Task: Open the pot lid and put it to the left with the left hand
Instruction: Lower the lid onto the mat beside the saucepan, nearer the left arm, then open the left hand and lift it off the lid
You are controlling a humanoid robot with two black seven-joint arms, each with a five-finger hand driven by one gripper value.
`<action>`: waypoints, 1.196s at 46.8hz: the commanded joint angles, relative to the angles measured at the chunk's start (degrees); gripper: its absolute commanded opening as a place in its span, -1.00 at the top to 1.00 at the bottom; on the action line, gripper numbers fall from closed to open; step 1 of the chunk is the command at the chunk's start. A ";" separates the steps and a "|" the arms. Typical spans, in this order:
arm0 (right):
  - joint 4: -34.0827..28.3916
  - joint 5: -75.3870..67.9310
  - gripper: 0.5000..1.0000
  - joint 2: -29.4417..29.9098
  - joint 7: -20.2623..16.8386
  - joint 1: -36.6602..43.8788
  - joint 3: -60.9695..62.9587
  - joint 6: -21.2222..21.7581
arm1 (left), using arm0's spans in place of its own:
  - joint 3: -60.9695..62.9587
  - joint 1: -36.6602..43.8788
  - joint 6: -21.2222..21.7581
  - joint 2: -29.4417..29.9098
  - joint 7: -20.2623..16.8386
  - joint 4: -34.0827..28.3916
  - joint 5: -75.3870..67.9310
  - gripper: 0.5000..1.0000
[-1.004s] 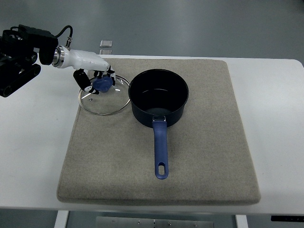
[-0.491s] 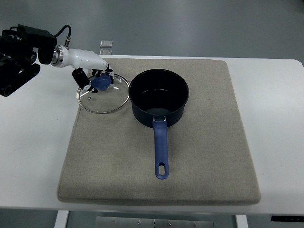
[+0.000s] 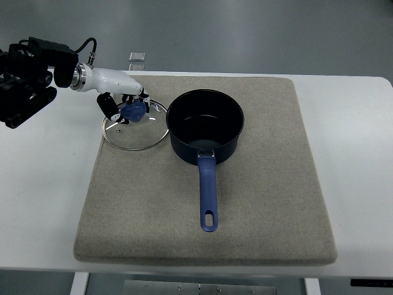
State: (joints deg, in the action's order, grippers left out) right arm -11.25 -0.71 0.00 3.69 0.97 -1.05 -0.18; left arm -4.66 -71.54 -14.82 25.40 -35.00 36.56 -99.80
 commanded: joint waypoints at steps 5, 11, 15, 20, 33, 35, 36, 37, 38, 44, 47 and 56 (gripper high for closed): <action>0.00 0.00 -0.67 0.00 0.00 0.00 0.00 0.00 | 0.00 0.70 6.29 0.00 0.00 0.01 0.22 1.00; 0.00 0.00 -0.67 0.00 0.00 0.00 0.00 0.00 | 0.00 1.41 7.97 0.00 0.00 0.10 0.22 1.00; 0.00 0.00 -0.67 0.00 0.00 0.00 0.00 0.00 | 0.00 1.58 7.97 0.00 0.00 0.27 0.22 0.91; 0.00 0.00 -0.67 0.00 0.00 0.00 0.00 0.00 | 0.00 1.58 7.97 0.00 0.00 0.45 0.22 0.81; 0.00 0.00 -0.67 0.00 0.00 0.00 0.00 0.00 | -0.18 1.94 8.05 0.09 0.00 0.53 1.45 -0.09; 0.00 0.00 -0.67 0.00 0.00 0.00 0.00 0.00 | -0.18 1.94 8.05 0.09 0.00 0.53 2.32 -0.24; 0.00 -0.08 -0.67 0.00 0.00 0.00 0.00 0.00 | -0.18 1.94 8.05 0.09 0.00 0.53 2.94 -0.36; 0.00 0.00 -0.67 0.00 0.00 0.00 0.00 0.00 | -0.18 1.94 8.05 0.09 0.00 0.53 3.55 -0.44; 0.00 0.00 -0.67 0.00 0.00 0.00 0.00 0.00 | -0.18 1.94 8.05 0.09 0.00 0.53 4.17 -0.50; 0.00 0.00 -0.67 0.00 0.00 0.00 0.00 0.00 | 0.00 2.46 8.05 0.18 0.00 0.62 5.84 -0.67; 0.00 0.00 -0.67 0.00 0.00 0.00 0.00 0.00 | 0.00 2.64 8.05 0.26 0.00 0.62 5.85 -0.68; 0.00 0.00 -0.67 0.00 0.00 0.00 0.00 0.00 | -0.35 2.55 8.05 0.70 0.00 0.62 5.93 -0.68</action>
State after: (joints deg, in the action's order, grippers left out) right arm -11.25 -0.71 0.00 3.69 0.97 -1.05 -0.18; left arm -4.66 -68.82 -6.76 25.94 -35.00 37.18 -93.92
